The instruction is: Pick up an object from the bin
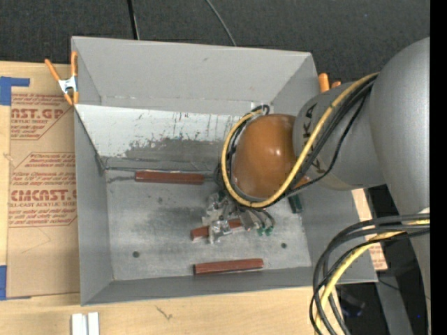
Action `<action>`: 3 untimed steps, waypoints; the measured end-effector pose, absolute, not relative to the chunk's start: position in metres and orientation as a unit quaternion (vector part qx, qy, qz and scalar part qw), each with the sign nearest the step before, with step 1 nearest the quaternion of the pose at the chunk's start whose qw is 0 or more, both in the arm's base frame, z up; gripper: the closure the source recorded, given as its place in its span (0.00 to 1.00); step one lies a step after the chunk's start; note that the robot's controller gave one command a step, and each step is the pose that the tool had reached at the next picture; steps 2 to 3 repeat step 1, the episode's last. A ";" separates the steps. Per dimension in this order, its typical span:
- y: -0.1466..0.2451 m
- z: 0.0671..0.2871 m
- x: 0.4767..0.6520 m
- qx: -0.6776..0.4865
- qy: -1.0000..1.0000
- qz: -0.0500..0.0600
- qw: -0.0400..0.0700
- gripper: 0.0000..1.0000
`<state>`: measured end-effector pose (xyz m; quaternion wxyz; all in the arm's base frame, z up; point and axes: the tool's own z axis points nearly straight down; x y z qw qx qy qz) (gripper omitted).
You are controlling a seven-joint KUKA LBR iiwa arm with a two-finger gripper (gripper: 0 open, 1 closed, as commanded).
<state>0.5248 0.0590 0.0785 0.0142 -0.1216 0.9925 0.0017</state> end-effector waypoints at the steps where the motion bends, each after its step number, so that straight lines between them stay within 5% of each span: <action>1: 0.070 0.211 0.539 -0.114 0.993 0.001 0.001 1.00; 3: 0.070 0.211 0.539 -0.114 0.993 0.001 0.001 1.00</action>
Offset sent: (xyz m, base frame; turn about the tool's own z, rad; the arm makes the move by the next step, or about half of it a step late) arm 0.0000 0.0000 0.0000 0.0000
